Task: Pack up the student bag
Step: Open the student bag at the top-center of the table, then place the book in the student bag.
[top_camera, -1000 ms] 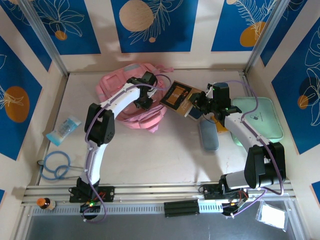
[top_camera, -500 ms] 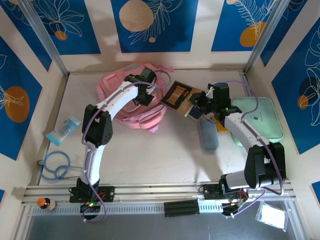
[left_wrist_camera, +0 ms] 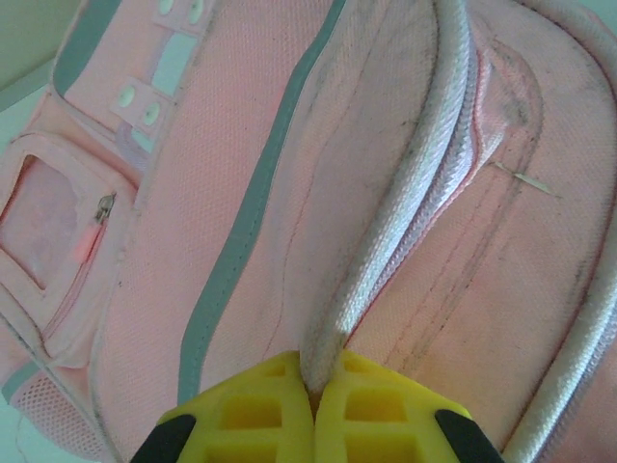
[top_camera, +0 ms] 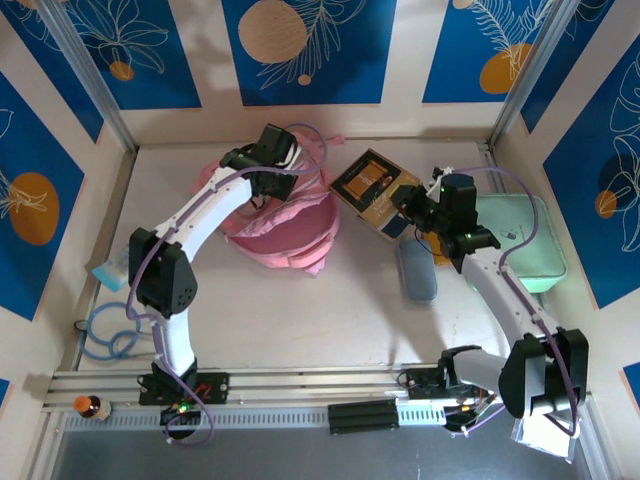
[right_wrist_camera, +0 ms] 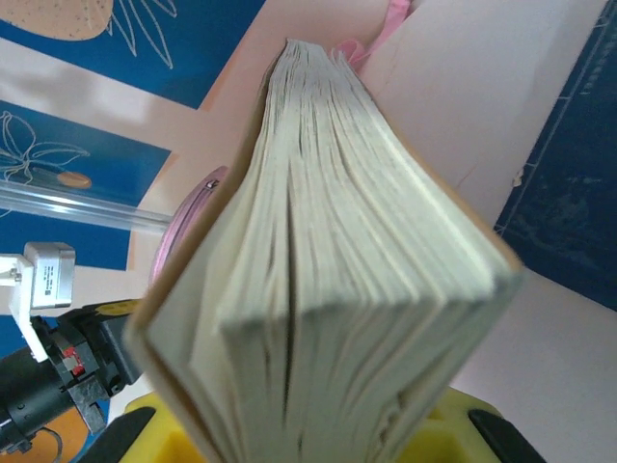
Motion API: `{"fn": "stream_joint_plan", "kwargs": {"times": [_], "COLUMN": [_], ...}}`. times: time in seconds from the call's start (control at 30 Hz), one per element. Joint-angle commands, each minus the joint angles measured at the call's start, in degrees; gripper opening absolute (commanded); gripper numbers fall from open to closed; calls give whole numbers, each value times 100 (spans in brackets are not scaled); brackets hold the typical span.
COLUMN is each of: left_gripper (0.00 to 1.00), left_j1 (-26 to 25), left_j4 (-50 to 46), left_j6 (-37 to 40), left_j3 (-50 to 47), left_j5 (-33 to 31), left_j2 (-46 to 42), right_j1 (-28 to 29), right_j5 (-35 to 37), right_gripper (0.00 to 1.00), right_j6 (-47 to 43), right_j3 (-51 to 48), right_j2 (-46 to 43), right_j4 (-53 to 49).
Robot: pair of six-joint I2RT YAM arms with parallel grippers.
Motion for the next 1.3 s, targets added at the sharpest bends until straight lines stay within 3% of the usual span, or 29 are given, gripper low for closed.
{"fn": "stream_joint_plan", "kwargs": {"times": [0.0,0.17,0.43,0.67,1.03,1.27], "left_gripper": [0,0,0,0,0,0], "left_j1": [37,48,21,-51,-52,-43], "left_j4": [523,513,547,735,1016,986], "left_j6": [-243,-380,-428,-472,-725,-854], "left_j3": [37,210,581,577,344,285], "left_j5": [-284,-248,600,1092,1246,1173], "left_j2": [-189,-60,-182,-417,-865,-943], "right_j1": [7,287,588,1107,1503,1711], "right_j5": [353,927,-858,-1124,-583,152], "right_gripper": [1,0,1,1,1,1], "right_j6": [-69,-39,565,1310,1799,2127], "right_j3": [-170,-153,83,376,1197,1583], "right_j2": [-252,-287,567,1392,2871,3755], "right_j4": [166,-281,750,1931,2299,2170]}}
